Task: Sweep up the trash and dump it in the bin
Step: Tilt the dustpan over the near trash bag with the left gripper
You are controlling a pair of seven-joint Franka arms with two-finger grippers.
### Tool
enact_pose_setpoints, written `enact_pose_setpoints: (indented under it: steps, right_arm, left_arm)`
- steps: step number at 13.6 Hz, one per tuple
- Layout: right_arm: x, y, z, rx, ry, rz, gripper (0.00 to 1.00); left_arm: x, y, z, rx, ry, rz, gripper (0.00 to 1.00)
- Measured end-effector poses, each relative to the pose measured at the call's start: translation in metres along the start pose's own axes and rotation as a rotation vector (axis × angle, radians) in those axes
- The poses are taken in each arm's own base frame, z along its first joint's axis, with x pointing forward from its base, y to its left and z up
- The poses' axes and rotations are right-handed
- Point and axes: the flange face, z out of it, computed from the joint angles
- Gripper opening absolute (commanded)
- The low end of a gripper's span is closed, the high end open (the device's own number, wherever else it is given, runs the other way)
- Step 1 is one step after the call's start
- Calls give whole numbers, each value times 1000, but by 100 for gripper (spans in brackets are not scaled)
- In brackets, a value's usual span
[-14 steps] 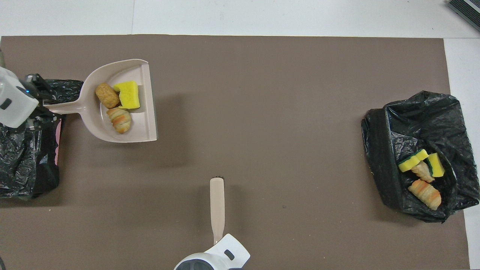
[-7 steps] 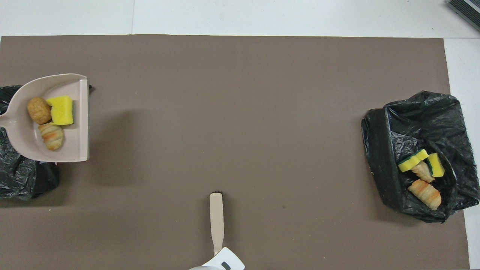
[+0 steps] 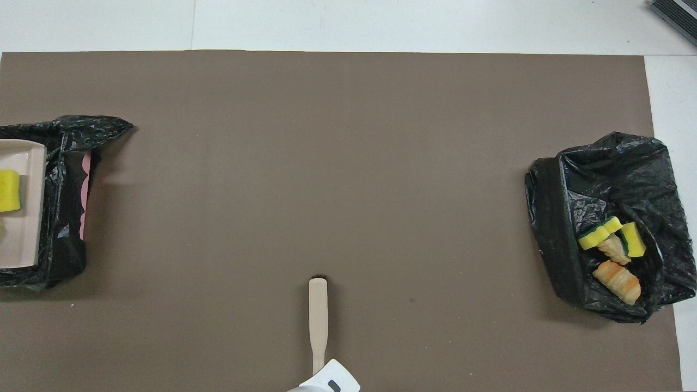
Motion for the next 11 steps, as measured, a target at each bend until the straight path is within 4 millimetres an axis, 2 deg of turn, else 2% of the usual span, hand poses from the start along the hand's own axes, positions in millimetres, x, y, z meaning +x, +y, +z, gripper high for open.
enact_pose_setpoints:
  steps: [1, 2, 3, 4, 7, 9, 11]
  right_arm:
    - [0, 0, 0, 0, 0, 0, 19]
    - [0, 0, 0, 0, 0, 1, 36]
    - [0, 0, 0, 0, 0, 2, 46]
    - [1, 0, 0, 0, 0, 5, 47]
    - [1, 0, 0, 1, 0, 7, 60]
    - [3, 1, -2, 4, 1, 13, 81]
    - [12, 4, -9, 22, 10, 48, 93]
  left_arm:
    - [-10, 3, 2, -2, -50, 9, 0]
    - [-17, 4, 3, -6, -88, 18, 0]
    - [-20, 5, 4, -10, -120, 28, 0]
    - [-22, 4, 3, -17, -157, 43, 0]
    - [-19, 0, 0, -53, -268, 56, 0]
    - [-15, -3, 0, -75, -345, 34, 0]
    - [-8, -8, -1, -82, -418, 1, 0]
